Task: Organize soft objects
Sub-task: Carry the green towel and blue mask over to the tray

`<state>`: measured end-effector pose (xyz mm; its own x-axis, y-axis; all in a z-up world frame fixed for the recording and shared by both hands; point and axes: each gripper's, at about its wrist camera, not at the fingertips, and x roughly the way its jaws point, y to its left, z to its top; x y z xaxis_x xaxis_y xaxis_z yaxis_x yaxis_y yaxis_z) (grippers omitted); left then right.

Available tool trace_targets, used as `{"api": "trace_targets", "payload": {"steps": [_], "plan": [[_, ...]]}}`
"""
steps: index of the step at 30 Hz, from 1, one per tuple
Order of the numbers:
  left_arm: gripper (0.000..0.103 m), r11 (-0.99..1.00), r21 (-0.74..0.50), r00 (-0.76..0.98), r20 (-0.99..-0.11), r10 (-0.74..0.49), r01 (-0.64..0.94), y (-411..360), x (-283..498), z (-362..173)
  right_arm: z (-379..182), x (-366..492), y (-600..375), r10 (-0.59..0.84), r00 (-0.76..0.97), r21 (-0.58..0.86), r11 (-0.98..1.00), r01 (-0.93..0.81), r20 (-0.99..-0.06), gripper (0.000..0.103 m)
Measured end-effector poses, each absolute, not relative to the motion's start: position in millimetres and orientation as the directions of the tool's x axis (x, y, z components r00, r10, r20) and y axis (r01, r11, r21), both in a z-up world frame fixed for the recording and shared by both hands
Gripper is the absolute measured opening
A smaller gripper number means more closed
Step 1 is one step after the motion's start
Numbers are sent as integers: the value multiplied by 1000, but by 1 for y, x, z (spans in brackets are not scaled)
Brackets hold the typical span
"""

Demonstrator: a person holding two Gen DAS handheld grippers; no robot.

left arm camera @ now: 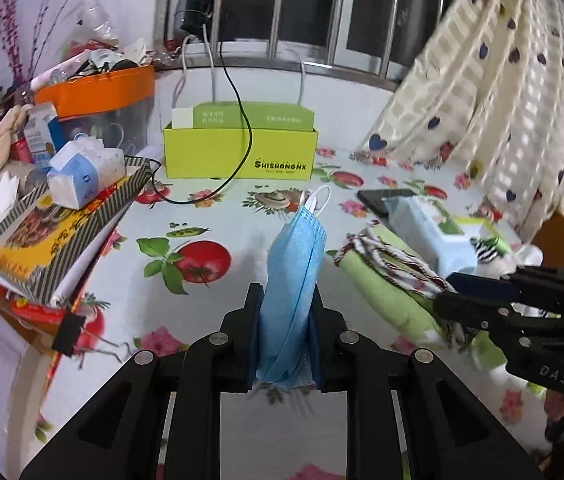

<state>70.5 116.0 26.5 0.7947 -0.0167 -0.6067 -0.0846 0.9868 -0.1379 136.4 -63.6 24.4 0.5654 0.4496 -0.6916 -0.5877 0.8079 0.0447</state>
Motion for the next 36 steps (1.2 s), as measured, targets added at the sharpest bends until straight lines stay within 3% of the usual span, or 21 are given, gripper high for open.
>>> {"api": "trace_targets", "payload": {"steps": [15, 36], "plan": [[21, 988, -139, 814, -580, -28, -64, 63, 59, 45, 59, 98, -120, 448, 650, 28, 836, -548, -614, 19], [21, 988, -137, 806, -575, -137, 70, -8, 69, 57, 70, 82, -197, 381, 728, 51, 901, -432, -570, 19]]}}
